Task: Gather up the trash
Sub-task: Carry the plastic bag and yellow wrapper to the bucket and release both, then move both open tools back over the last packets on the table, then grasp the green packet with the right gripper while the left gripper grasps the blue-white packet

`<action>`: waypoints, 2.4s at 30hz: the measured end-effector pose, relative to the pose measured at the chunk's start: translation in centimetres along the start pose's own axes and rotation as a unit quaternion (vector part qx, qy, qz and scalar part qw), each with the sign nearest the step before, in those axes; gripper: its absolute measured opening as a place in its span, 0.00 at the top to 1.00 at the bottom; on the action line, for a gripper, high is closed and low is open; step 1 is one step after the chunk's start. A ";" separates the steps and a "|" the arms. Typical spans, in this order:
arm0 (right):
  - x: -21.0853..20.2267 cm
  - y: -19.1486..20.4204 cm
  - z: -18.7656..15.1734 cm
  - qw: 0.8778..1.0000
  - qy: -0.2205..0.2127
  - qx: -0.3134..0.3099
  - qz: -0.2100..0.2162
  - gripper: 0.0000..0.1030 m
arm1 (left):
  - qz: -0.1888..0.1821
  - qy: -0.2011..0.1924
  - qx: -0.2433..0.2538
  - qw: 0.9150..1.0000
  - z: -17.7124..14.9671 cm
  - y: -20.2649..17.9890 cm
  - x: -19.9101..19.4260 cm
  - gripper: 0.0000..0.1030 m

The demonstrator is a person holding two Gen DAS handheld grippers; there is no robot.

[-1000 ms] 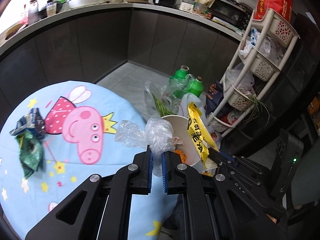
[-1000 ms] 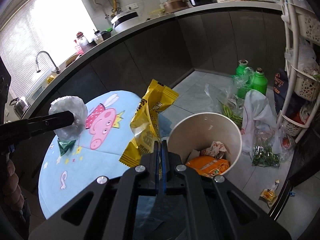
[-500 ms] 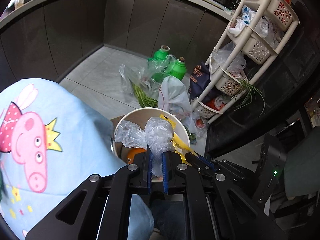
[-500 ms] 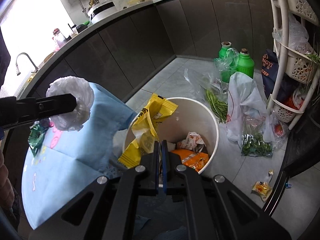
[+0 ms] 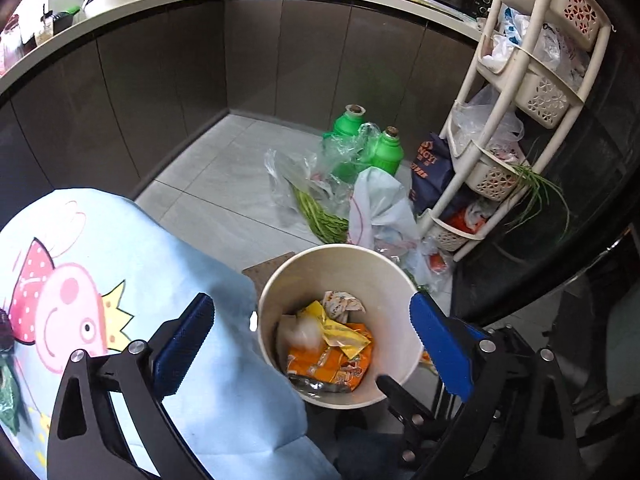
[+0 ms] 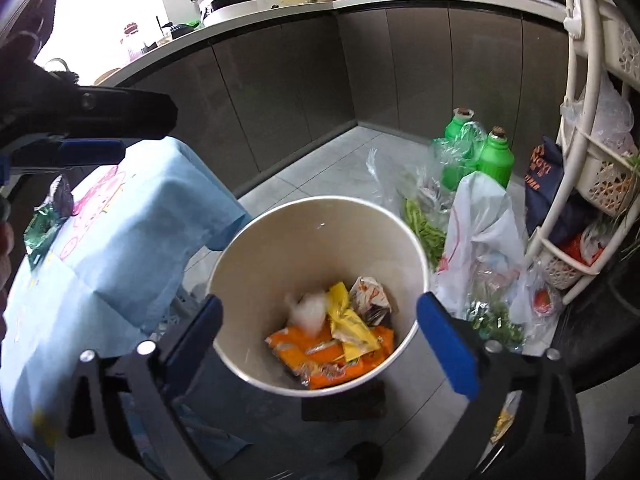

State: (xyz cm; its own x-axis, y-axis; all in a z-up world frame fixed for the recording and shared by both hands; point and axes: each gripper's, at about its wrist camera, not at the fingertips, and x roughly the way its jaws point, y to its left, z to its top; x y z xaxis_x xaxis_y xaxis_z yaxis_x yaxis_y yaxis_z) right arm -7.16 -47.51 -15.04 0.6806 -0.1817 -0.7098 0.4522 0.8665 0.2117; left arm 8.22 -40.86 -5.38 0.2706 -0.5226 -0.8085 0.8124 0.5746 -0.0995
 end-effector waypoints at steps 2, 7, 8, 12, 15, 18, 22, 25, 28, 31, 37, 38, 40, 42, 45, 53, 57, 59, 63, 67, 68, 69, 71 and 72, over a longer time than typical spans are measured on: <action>-0.2 0.0 -0.1 1.000 0.002 0.004 0.004 0.03 | 0.003 -0.001 -0.006 1.000 -0.1 0.2 -0.2 0.08; -1.1 1.3 0.2 1.000 0.000 -0.011 0.008 0.03 | 0.002 -0.006 -0.026 1.000 -0.5 1.2 -1.5 0.08; -1.4 1.5 0.4 1.000 -0.002 -0.014 0.009 0.03 | 0.003 -0.008 -0.029 1.000 -0.5 1.5 -1.9 0.08; -3.2 3.2 1.7 0.999 -0.018 -0.023 0.016 0.03 | 0.011 -0.016 -0.051 0.999 -0.7 2.8 -4.1 0.08; -4.8 4.9 2.7 0.998 -0.031 -0.038 0.027 0.03 | 0.012 -0.031 -0.065 0.997 -1.3 4.4 -6.6 0.08; -6.2 7.1 3.6 0.997 -0.043 -0.059 0.040 0.03 | 0.022 -0.046 -0.085 0.995 -2.5 6.6 -9.7 0.08; -7.1 11.0 4.4 0.993 -0.045 -0.083 0.065 0.03 | 0.049 -0.060 -0.119 0.990 -4.4 10.4 -13.5 0.08; -7.3 14.3 4.7 0.990 -0.040 -0.100 0.091 0.03 | 0.083 -0.062 -0.143 0.984 -6.1 13.9 -16.4 0.08; -7.3 17.8 4.8 0.986 -0.037 -0.115 0.116 0.03 | 0.122 -0.070 -0.169 0.976 -8.2 17.4 -19.3 0.08; -6.8 21.4 4.8 0.980 -0.018 -0.130 0.147 0.03 | 0.146 -0.077 -0.202 0.965 -10.4 21.3 -21.9 0.08; -5.3 31.0 4.2 0.966 0.027 -0.187 0.177 0.03 | 0.178 -0.090 -0.269 0.942 -15.1 28.5 -26.2 0.08; -4.9 32.0 4.1 0.965 0.035 -0.190 0.179 0.03 | 0.177 -0.093 -0.276 0.940 -15.6 29.4 -26.7 0.08; -3.5 34.9 4.0 0.963 0.061 -0.191 0.181 0.03 | 0.178 -0.097 -0.293 0.934 -16.8 31.2 -27.6 0.08; -2.3 36.9 4.0 0.961 0.073 -0.194 0.182 0.03 | 0.181 -0.098 -0.303 0.930 -17.8 32.6 -28.1 0.08; -0.1 40.0 3.9 0.959 0.078 -0.214 0.167 0.03 | 0.185 -0.098 -0.314 0.926 -19.1 34.4 -28.5 0.08; 6.0 45.1 3.7 0.961 0.090 -0.235 0.118 0.19 | 0.182 -0.088 -0.316 0.927 -20.2 37.0 -27.3 0.08; 6.7 44.4 3.9 0.963 0.089 -0.227 0.115 0.74 | 0.175 -0.079 -0.306 0.932 -19.5 37.6 -25.8 0.08; 6.0 43.3 4.1 0.965 0.085 -0.212 0.130 0.79 | 0.166 -0.078 -0.298 0.937 -18.8 37.7 -24.8 0.08; 3.5 40.5 3.9 0.964 0.063 -0.222 0.132 0.85 | 0.144 -0.075 -0.272 0.948 -16.8 37.3 -22.6 0.08; 2.1 37.4 3.7 0.968 0.058 -0.210 0.122 0.85 | 0.109 -0.080 -0.225 0.965 -13.8 36.5 -20.0 0.08; 2.0 36.8 3.6 0.970 0.060 -0.203 0.124 0.85 | 0.106 -0.078 -0.208 0.969 -12.9 36.2 -19.1 0.08; 1.6 35.8 3.7 0.972 0.059 -0.194 0.122 0.85 | 0.101 -0.077 -0.192 0.973 -11.9 36.0 -18.3 0.08; 1.3 34.9 3.9 0.973 0.056 -0.190 0.118 0.84 | 0.094 -0.075 -0.167 0.979 -10.1 35.6 -16.9 0.08; 1.1 34.3 4.0 0.974 0.054 -0.187 0.117 0.84 | 0.093 -0.073 -0.161 0.980 -9.4 35.5 -16.2 0.08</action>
State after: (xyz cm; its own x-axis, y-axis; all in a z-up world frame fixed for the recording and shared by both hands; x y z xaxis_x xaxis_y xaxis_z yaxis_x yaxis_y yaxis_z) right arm 11.38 -19.81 -5.88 0.6657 0.0733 -0.7426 0.0366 0.9908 0.1306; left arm 27.84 -6.05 -1.25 0.4881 -0.4615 -0.7408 0.5435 0.8248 -0.1557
